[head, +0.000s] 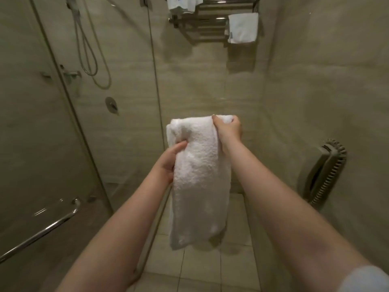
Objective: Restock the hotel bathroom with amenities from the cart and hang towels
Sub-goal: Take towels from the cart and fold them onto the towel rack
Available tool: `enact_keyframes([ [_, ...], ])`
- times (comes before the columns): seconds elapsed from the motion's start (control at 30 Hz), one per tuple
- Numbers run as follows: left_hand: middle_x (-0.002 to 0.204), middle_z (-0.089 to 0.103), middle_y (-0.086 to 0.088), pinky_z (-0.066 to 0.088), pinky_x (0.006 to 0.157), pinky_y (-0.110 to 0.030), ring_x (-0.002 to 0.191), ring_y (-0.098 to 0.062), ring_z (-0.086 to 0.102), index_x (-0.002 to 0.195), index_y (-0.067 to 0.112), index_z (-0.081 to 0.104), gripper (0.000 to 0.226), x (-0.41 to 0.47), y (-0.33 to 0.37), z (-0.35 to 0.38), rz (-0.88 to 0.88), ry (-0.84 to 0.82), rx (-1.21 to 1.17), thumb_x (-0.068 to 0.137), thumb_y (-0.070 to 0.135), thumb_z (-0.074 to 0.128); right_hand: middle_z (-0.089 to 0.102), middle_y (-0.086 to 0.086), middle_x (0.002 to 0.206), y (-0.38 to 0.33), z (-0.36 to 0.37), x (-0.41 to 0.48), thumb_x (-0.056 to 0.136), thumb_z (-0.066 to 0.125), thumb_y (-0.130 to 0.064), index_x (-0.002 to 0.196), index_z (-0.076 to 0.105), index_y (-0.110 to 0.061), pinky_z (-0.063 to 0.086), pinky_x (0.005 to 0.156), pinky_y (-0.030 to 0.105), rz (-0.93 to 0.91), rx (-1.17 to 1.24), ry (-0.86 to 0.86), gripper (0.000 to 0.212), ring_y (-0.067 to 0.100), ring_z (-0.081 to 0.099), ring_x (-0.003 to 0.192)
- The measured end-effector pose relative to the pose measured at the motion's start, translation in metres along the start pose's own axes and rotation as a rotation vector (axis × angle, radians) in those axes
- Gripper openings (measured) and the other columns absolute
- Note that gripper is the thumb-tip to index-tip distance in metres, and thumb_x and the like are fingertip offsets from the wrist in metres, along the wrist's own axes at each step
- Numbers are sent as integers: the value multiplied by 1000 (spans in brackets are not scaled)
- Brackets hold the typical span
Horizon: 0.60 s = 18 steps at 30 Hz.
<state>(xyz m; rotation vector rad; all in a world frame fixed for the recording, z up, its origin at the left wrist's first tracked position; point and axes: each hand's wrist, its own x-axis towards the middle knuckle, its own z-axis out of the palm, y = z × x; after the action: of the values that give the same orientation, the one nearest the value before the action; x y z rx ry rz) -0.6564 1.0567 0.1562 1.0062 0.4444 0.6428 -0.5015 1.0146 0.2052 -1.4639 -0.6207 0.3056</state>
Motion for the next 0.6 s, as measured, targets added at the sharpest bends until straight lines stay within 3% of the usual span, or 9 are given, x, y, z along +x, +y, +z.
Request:
enact_keyframes([
  [0.1,67,71,-6,58,59,-30,62,-19,70,94,12,60,25,57,29,-13,29,2,17,98,20,36,55,1,110,1,14,44,84,70,-31,124,42,-12,49,71,20,40,253,-127,53,16,57,96],
  [0.17,66,71,-5,58,56,-29,60,-19,70,93,12,59,26,99,51,-22,65,-12,32,99,20,34,48,5,129,15,24,77,87,65,-36,144,23,-12,49,84,25,117,271,-270,75,16,53,105],
  [0.23,68,72,-5,58,56,-29,63,-19,70,96,12,58,27,145,73,-30,103,-49,34,99,21,32,47,5,141,32,37,111,84,66,-45,150,17,-14,47,98,34,194,230,-440,87,17,54,114],
  [0.27,70,72,-5,58,57,-29,64,-19,70,97,11,58,29,170,83,-36,113,-72,26,100,21,31,52,5,137,40,46,128,83,66,-46,148,26,-13,49,96,34,227,218,-515,83,18,57,114],
  [0.33,73,72,-6,58,60,-29,67,-20,71,99,11,60,29,216,105,-44,108,-90,16,100,23,33,66,4,112,43,63,159,85,64,-38,128,52,-13,54,82,29,242,222,-584,51,17,64,97],
  [0.43,90,70,-11,57,76,-37,83,-26,69,108,10,63,30,286,139,-54,125,-58,53,90,32,52,73,1,85,41,87,207,70,69,-29,102,65,-15,56,73,28,200,240,-621,36,14,68,75],
  [0.5,110,63,-17,50,94,-45,105,-33,62,123,4,58,64,332,160,-56,202,19,96,68,33,73,74,-1,79,37,103,238,70,70,-18,100,66,-12,58,64,24,154,277,-589,31,12,70,69],
  [0.53,111,63,-18,49,94,-45,108,-33,60,126,0,56,72,355,169,-55,250,72,99,63,30,76,75,0,79,35,111,253,71,72,-13,104,65,-9,58,63,24,130,309,-555,34,13,71,69],
  [0.6,110,63,-15,53,77,-33,105,-28,59,129,-3,50,73,389,185,-47,314,140,145,68,29,74,75,4,86,29,125,283,74,72,-8,114,62,-3,58,66,27,86,382,-472,42,16,71,75],
])
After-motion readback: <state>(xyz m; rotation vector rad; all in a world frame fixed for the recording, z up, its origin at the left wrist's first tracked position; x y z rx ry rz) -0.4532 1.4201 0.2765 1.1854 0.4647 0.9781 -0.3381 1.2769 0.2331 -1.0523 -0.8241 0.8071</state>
